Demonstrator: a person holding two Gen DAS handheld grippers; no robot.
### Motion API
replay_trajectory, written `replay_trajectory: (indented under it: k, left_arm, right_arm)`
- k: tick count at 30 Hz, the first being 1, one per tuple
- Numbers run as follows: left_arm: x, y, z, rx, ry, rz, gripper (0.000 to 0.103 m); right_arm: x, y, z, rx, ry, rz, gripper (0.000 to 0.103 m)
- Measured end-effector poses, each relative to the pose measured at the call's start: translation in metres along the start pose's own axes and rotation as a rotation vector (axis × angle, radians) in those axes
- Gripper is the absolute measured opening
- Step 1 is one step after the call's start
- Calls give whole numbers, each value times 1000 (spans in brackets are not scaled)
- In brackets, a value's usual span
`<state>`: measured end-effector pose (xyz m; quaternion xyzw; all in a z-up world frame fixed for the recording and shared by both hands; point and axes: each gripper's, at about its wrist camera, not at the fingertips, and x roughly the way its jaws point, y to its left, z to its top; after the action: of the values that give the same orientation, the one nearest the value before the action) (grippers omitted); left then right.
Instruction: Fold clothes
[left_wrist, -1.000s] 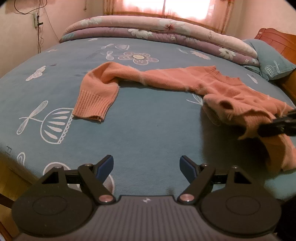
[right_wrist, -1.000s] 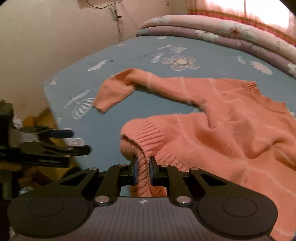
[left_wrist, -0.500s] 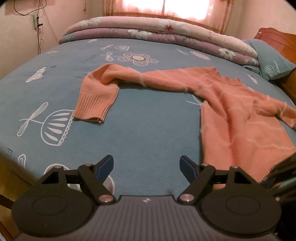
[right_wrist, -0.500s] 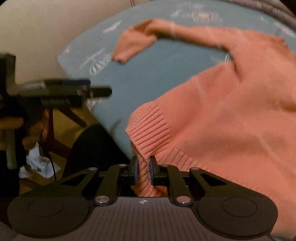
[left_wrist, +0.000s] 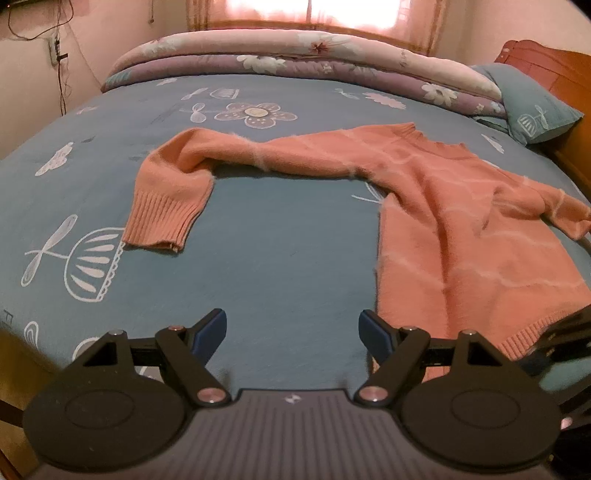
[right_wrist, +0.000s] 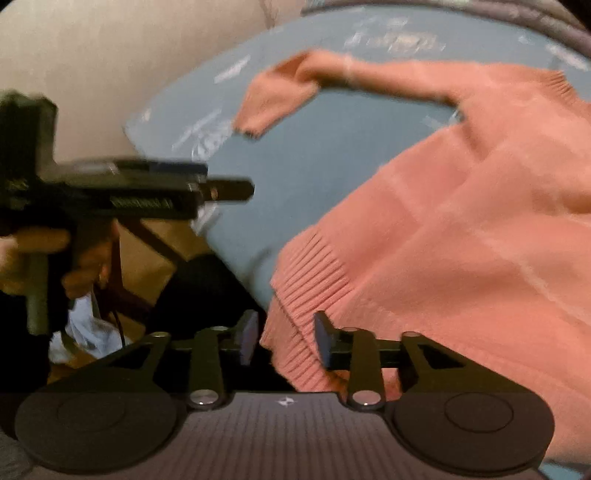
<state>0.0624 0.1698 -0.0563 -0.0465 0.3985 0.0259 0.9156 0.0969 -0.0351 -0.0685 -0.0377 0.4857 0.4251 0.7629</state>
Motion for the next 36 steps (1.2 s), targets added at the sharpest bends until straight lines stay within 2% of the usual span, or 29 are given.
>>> replay_trajectory:
  k: [3,5,11,15,18,20,24,29,30,36]
  left_arm:
    - [-1,-9,3,20,-3,-4,79]
    - [-1,-16,5,35,-5,-14,79]
    - [1,-40,8,83,3,-35,79]
    - [0,-56,12,121,3,-41,79]
    - [-1,-69,16,147,2,-43,79]
    - [-1,-78,18,161,4,-43,79]
    - [-3,-96,20,198,4,-47,79]
    - [-3,-109,23,224,-2,-39,79]
    - [-1,-110,23,224,3,-35,79]
    - [11,-115,27,227,27,-22,79]
  right_arm:
    - [-38,-13,-7,47,-98,-45,44]
    - [-65,-29,-16,105,-172,-107,48]
    - [-148,-106,-75,395,-366,-370,52]
    - [-178,-145,-126,543,-383,-538,52]
    - [-179,-164,-153,599,-346,-593,52]
    - [-168,-173,-163,611,-312,-598,52]
    - [-155,-187,-172,617,-325,-518,52]
    - [-138,-198,-158,553,-337,-520,51]
    - [-137,-198,-154,536,-349,-513,48]
    - [-143,-203,-120,491,-415,-421,47]
